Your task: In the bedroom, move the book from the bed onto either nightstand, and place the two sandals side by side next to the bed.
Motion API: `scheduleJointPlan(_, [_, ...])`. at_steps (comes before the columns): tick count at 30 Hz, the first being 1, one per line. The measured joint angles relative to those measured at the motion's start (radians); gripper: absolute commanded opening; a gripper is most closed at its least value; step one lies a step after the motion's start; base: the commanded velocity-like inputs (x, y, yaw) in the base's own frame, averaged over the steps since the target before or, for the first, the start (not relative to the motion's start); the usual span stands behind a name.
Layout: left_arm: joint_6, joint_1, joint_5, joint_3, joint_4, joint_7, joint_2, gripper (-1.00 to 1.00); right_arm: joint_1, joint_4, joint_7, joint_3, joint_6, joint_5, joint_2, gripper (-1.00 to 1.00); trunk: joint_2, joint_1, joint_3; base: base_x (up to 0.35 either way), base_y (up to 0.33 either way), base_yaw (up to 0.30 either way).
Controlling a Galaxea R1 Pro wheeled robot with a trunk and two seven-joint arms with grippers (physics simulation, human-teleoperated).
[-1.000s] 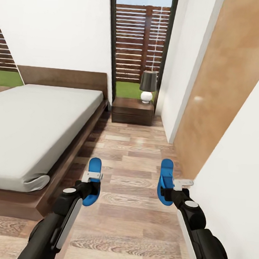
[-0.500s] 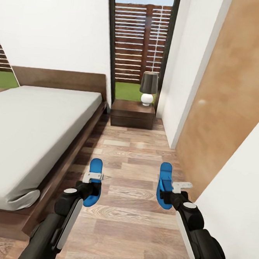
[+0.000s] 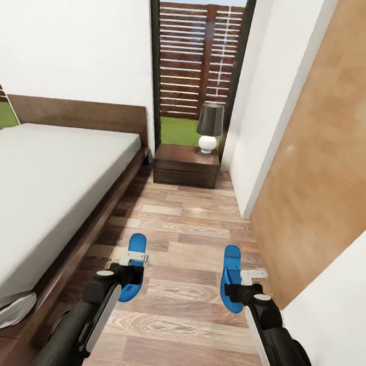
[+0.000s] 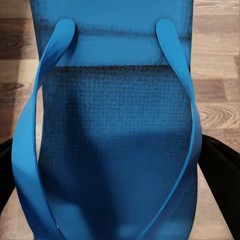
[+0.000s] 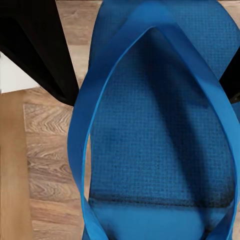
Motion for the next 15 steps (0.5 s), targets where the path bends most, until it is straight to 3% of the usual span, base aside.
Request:
scheduleJointPlan(7, [0.0, 0.0, -0.001, 0.0, -0.003, 0.001, 0.0, -1.0, 0.001, 0.028, 0.002, 0.001, -0.002, 0.002, 0.0, -1.0, 0.0, 0.0, 0.0, 0.339, -0.086, 0.0])
scheduleJointPlan(15, [-0.001, 0.0, -0.001, 0.0, -0.005, 0.001, 0.0, -1.0, 0.0, 0.025, 0.003, 0.002, -0.002, 0.002, -0.003, -1.0, 0.0, 0.0, 0.0, 0.313, -0.17, 0.0])
